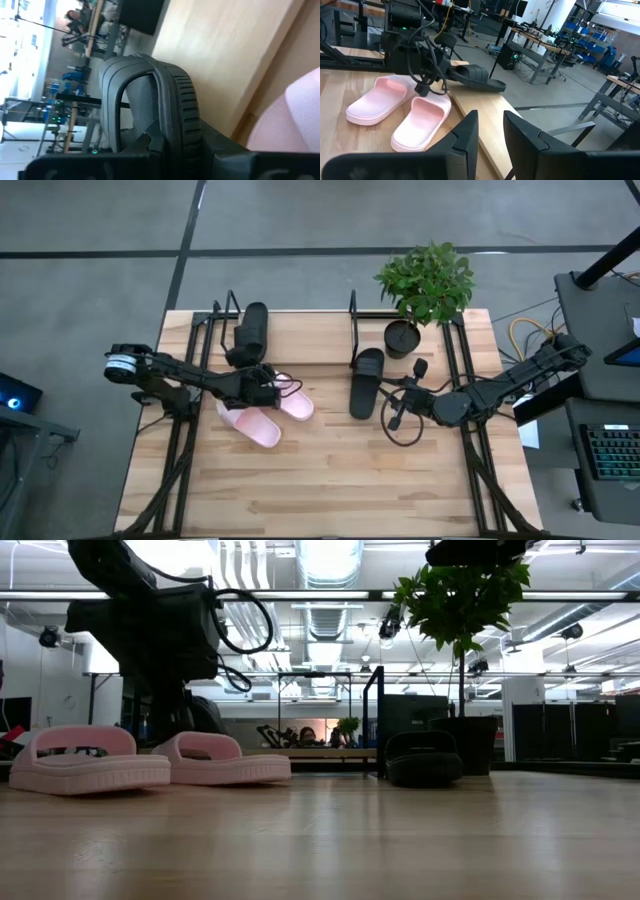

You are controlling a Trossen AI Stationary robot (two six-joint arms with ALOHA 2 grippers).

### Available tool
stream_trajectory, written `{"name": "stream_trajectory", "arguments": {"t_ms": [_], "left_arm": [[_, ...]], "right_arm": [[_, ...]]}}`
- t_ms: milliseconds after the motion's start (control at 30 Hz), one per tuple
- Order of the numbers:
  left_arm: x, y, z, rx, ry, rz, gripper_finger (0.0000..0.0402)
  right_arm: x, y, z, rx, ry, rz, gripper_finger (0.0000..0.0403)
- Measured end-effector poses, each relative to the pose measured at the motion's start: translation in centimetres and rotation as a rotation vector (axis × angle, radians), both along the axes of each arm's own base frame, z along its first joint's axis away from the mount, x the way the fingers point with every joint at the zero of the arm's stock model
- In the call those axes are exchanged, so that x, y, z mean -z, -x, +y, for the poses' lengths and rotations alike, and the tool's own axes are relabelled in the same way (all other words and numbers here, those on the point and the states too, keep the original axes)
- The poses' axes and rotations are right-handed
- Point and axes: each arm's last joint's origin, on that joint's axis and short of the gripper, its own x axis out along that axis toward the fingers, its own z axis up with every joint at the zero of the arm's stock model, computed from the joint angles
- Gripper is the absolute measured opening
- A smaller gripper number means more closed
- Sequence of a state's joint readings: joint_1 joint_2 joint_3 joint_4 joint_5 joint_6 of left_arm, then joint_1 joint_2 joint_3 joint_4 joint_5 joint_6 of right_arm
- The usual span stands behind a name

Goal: Pick and place slides into the shelf
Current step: Put the right black slipper on the shelf

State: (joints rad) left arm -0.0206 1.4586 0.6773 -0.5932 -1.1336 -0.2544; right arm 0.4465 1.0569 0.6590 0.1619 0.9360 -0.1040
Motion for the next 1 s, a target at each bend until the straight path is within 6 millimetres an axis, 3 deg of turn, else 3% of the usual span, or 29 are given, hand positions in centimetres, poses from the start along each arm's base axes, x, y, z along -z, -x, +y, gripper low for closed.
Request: {"name": "stream_trajectory", "arguments": {"t_ms": [233,500,833,1000], "left_arm": [[-1.2,0.4,-0.1,0.028,0.122,-0.063,0.0112],[-3.0,1.4,-0.1,0.094,0.277,-0.116,0.0161],[-4.4,2.3,-0.5,0.218,0.487,-0.148,0.0191],[-5.6,2.8,-0.6,0.300,0.494,-0.155,0.0192]], "right_arm": [[0.0,0.0,0.0,0.000,0.000,0.000,0.0079],[0.0,0.0,0.0,0.000,0.001,0.001,0.0077],[0.0,0.0,0.0,0.000,0.001,0.002,0.0077],[0.0,0.0,0.0,0.000,0.001,0.002,0.0072]]}}
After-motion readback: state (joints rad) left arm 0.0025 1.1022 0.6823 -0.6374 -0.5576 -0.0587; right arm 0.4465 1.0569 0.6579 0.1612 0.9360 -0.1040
